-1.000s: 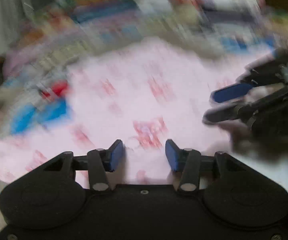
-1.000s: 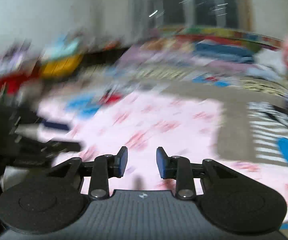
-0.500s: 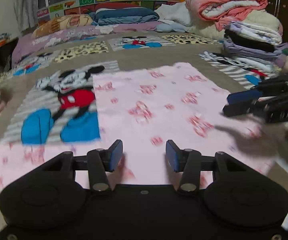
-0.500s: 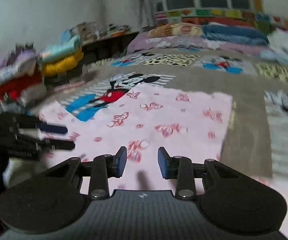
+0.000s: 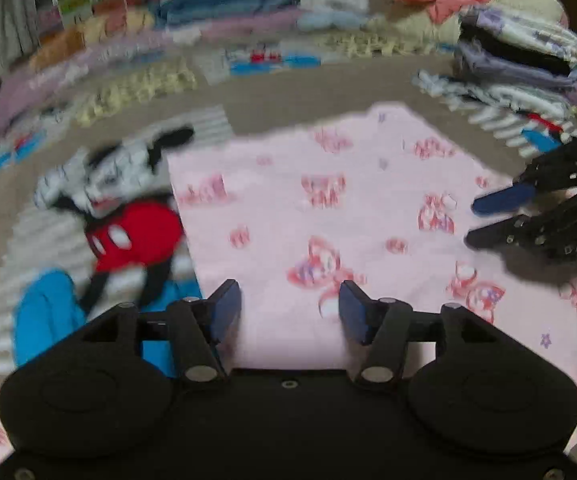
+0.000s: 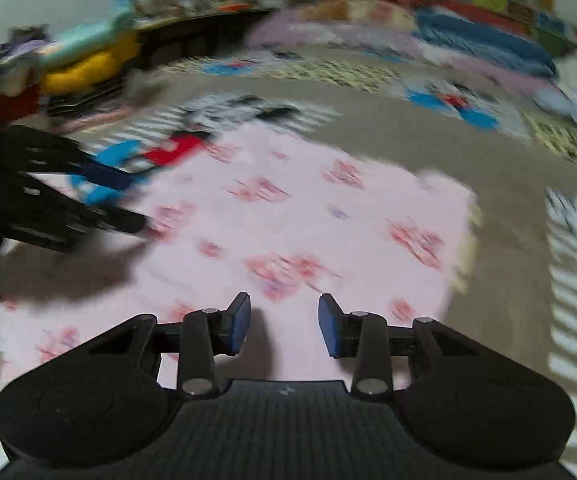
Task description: Fold clothes
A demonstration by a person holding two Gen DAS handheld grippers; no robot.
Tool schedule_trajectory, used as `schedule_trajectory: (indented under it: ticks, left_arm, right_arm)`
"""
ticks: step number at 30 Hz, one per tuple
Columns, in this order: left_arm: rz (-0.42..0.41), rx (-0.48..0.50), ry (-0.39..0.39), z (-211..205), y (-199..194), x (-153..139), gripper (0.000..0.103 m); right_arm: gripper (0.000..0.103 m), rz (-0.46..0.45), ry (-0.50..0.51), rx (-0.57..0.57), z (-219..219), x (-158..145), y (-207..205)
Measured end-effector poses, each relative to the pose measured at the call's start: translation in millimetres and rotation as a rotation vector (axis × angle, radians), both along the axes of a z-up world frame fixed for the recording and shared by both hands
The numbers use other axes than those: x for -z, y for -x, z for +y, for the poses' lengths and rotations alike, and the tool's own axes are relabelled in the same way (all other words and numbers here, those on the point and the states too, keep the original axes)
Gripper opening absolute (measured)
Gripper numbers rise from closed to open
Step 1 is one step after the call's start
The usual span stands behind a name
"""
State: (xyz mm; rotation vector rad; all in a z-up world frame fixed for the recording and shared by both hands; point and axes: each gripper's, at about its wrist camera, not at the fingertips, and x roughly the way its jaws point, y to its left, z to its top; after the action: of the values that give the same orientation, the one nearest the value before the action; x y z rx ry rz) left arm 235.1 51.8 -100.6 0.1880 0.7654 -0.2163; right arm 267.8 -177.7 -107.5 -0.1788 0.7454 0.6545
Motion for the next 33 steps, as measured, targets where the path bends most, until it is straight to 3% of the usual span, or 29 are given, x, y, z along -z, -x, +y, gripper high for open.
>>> schedule_trajectory:
  ticks: [2,5,9,14,16,19,21,27,33]
  left_arm:
    - [-0.039,-0.018,-0.023,-7.6,13.4,-5.4,0.055]
    - [-0.093,-0.002,-0.021,-29.0,37.9,-13.6,0.055]
    - [-0.071,0.061,-0.032,-62.1,65.2,-4.8,0.055]
    - [-0.115,0.076,-0.105,-92.5,107.8,-0.6,0.055]
    - [-0.113,0.053,-0.086,-94.4,120.5,3.4,0.055]
    - [-0.106,0.012,-0.050,-95.3,138.4,10.0,0.055]
    - [-0.122,-0.010,-0.041,-96.8,151.2,13.8,0.055]
    - [-0.126,-0.009,-0.041,-102.9,180.7,15.7,0.055]
    - [-0.114,0.044,-0.053,-107.5,212.3,21.6,0.055]
  right_arm:
    - [0.038,0.006,-0.002,0.022,-6.3,4.4,-1.4]
    - [0.038,-0.084,0.061,0.076,-12.1,-5.8,12.9]
    - [0.038,-0.098,0.053,0.125,-30.6,-4.0,30.3]
    - [0.038,-0.132,0.033,0.162,-44.1,-3.9,54.0]
    - [0.038,-0.160,0.006,0.148,-42.8,-7.8,72.4]
    - [0.038,-0.185,-0.015,0.035,-31.8,-6.6,108.4]
    - [0.038,-0.211,0.048,-0.012,-21.9,0.0,128.3]
    - [0.039,-0.253,0.075,0.017,-23.2,7.3,173.3]
    - [0.041,-0.097,-0.066,0.198,-57.1,9.4,201.9]
